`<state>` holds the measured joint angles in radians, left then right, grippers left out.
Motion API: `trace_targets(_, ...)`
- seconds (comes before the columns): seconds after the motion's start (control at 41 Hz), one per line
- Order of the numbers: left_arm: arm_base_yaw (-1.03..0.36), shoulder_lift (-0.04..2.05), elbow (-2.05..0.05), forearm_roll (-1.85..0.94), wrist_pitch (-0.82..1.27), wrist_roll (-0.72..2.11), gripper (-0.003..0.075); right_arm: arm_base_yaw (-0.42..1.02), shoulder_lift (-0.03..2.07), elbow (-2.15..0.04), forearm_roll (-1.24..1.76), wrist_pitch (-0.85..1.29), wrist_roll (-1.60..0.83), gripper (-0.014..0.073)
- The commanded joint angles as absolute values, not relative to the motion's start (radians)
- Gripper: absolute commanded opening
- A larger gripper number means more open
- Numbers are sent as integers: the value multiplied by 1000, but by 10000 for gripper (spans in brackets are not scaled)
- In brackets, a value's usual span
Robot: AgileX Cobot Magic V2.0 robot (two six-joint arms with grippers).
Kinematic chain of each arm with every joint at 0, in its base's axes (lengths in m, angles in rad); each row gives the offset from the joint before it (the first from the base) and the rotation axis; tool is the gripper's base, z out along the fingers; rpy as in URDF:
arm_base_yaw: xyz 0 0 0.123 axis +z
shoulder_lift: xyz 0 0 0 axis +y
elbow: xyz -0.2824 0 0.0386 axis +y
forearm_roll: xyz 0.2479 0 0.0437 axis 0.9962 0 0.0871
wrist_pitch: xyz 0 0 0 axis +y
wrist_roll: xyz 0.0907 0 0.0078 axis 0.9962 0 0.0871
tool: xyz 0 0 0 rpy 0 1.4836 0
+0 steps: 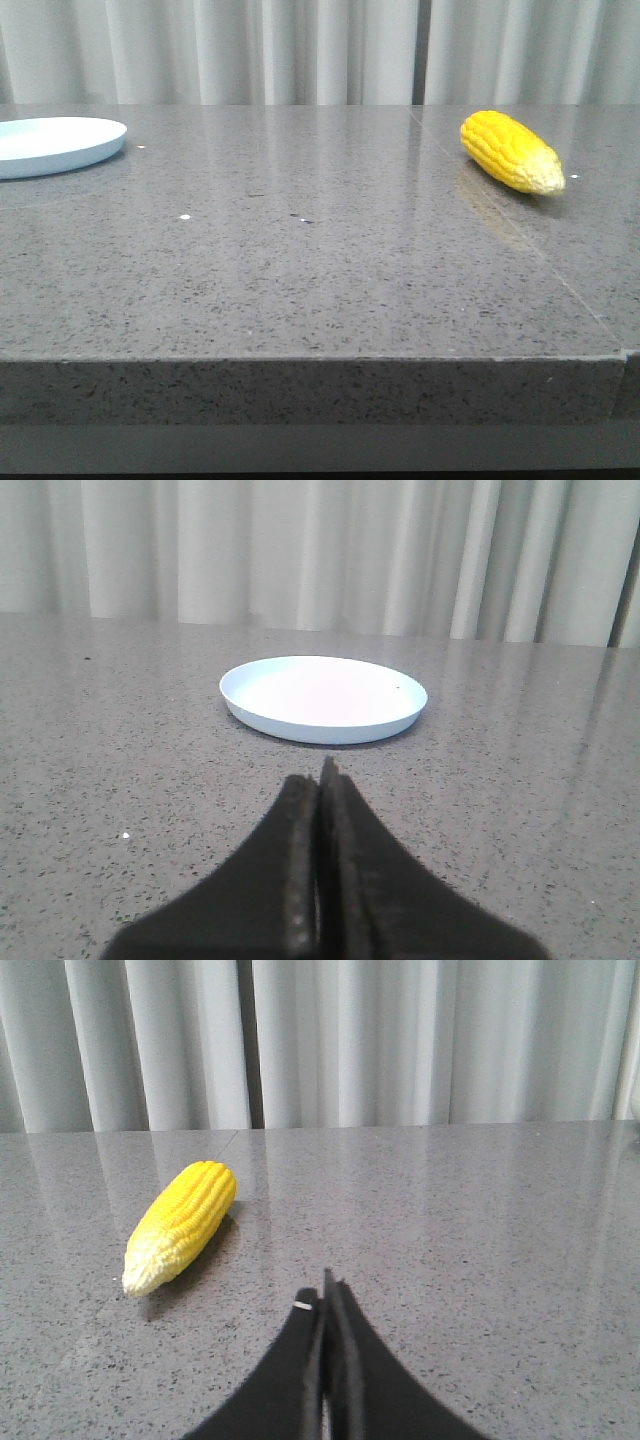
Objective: Place corn on plate with both arms
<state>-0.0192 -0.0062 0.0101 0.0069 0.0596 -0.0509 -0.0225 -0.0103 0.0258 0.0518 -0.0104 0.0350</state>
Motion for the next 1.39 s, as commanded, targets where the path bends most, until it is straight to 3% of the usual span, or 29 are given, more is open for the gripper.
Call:
trace_targets(0.0, -19, -23, 31, 0, -16, -56, -20, -21, -27, 5, 49, -95, 33, -66)
trace_targets(0.951, -19, -23, 1, 0, -98, -56, -20, -21, -27, -14, 49, -107, 33, -66)
trace_targets(1.122, -19, -19, -165, 0, -67, -56, -20, -21, -27, -168, 51, -26, 33, -66)
trace_targets(1.366, -19, 44, -495, 0, 109, -56, -20, -21, 52, -481, 51, 259, 33, -66)
